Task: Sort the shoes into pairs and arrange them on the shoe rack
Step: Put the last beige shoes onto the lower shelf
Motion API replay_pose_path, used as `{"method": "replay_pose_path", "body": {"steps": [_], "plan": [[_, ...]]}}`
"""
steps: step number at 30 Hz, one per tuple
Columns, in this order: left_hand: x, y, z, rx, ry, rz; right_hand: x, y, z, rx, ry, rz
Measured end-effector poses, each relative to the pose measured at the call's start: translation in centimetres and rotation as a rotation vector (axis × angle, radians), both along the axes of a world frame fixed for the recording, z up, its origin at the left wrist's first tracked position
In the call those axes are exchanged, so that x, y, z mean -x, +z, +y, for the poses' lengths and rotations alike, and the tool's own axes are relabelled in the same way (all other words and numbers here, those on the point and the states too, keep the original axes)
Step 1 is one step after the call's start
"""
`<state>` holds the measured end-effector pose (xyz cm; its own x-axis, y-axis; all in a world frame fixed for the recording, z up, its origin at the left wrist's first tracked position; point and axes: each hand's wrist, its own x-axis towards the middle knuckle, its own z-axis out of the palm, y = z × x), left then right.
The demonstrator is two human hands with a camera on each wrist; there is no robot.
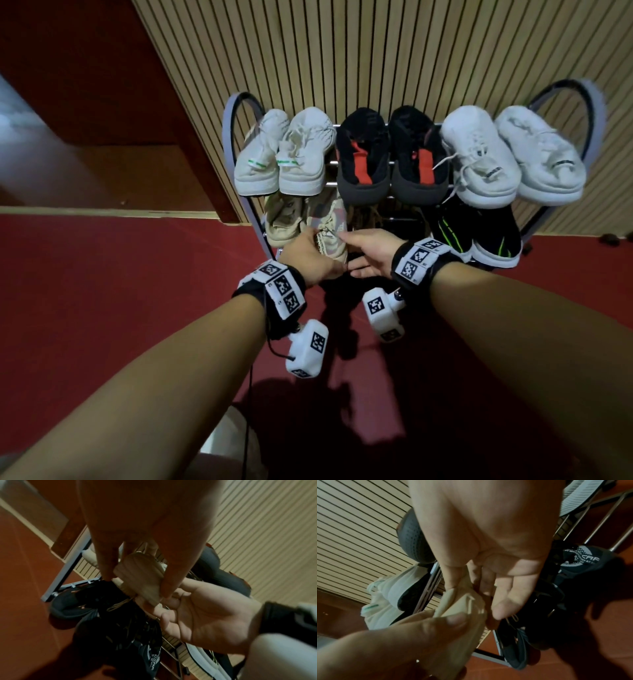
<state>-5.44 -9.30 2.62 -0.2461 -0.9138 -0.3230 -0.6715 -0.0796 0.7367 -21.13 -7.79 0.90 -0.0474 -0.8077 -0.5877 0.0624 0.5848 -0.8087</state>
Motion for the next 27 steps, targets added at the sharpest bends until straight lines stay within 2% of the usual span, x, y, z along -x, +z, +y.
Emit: {"method": "replay_pose_path", "body": {"steps": [2, 5, 7, 8, 12, 16, 19, 24, 27], "plan": [[-0.1, -0.6, -0.6, -0.012, 0.035, 0.044, 0.5, -0.8, -0.8, 0.024, -0.049, 0.059], [-0.1, -1.2, -1.2, -0.004, 0.063, 0.090, 2.1, -2.5, -2.2, 0.105, -0.306, 0.370], [0.0, -1.7, -1.5, 0.001, 0.087, 0.138, 3.0, -3.6, -2.8, 0.113, -0.326, 0.589], [0.1, -1.9, -1.8, -0.006, 0.102, 0.171, 3.1, -4.2, -3.0, 0.107, -0.318, 0.625], [0.5, -2.6, -2.5, -0.007, 0.119, 0.246, 2.3, -5.7, -3.6, 0.026, -0.307, 0.466], [0.8, -3.1, -3.0, -0.014, 0.132, 0.294, 2.4, -6.1, -4.9, -0.037, -0.453, 0.178], [0.9, -3.0, -2.9, -0.003, 0.135, 0.297, 2.7, -6.5, -5.6, -0.074, -0.504, 0.051], [1.9, -3.2, -3.2, 0.030, 0.168, 0.248, 4.0, -6.3, -5.3, -0.074, -0.595, -0.023], [3.4, -3.9, -3.4, 0.083, 0.196, 0.181, 5.1, -5.7, -4.0, -0.100, -0.595, -0.004]]}}
